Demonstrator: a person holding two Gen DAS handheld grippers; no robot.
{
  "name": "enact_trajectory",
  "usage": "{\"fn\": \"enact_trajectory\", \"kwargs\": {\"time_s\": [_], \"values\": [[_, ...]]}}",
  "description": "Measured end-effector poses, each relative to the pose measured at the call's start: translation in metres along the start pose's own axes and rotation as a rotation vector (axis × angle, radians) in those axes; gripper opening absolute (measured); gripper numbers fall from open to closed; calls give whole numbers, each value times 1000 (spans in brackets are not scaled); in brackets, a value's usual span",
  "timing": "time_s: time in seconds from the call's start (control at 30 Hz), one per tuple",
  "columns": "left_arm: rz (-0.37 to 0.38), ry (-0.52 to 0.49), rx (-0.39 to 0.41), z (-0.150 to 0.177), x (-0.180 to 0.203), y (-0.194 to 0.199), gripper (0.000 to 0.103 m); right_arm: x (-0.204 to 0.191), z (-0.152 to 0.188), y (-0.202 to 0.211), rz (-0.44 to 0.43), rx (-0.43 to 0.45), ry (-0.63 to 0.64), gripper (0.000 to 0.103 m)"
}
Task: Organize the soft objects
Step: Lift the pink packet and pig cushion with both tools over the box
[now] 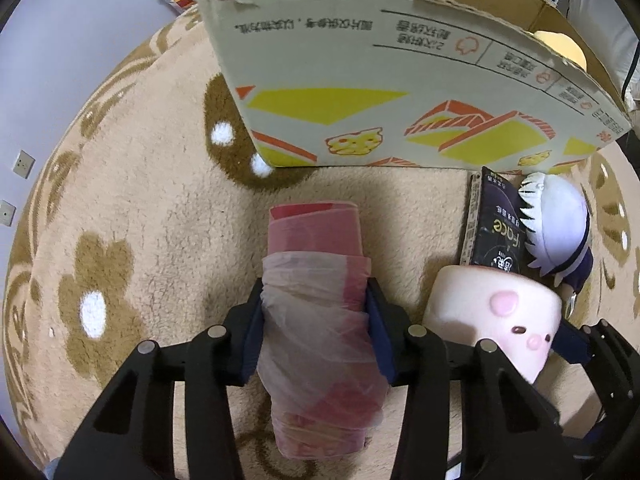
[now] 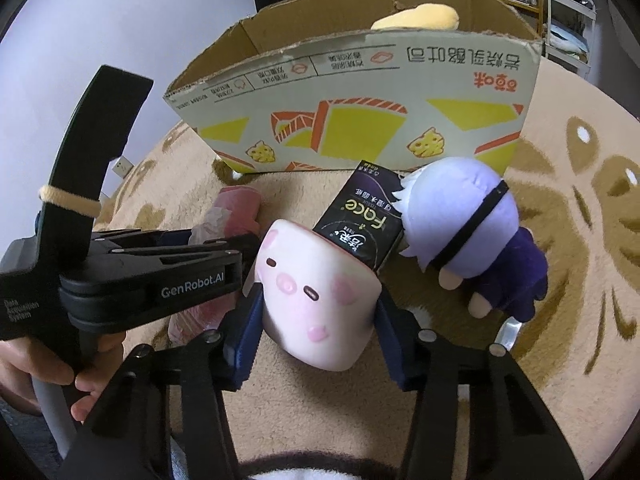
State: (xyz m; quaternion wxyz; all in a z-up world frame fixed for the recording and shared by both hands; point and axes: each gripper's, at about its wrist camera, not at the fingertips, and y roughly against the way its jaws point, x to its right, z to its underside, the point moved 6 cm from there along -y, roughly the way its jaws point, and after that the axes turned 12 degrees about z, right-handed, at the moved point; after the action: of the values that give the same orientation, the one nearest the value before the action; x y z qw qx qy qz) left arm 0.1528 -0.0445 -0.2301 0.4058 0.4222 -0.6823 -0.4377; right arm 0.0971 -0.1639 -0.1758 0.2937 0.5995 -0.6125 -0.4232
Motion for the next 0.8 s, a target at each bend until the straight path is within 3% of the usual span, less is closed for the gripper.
{"fn": "enact_trajectory", "kwargs": {"time_s": [0.3, 0.6, 0.8], "values": [[-13, 73, 53, 5, -14, 22, 44, 10, 0, 23, 18, 55, -24, 50], [-12, 57, 127, 16, -10, 58, 44, 19, 0, 55, 56, 149, -43, 47], [17, 68, 167, 7, -3, 77, 44, 22, -7, 76, 67, 235, -67, 47]]}}
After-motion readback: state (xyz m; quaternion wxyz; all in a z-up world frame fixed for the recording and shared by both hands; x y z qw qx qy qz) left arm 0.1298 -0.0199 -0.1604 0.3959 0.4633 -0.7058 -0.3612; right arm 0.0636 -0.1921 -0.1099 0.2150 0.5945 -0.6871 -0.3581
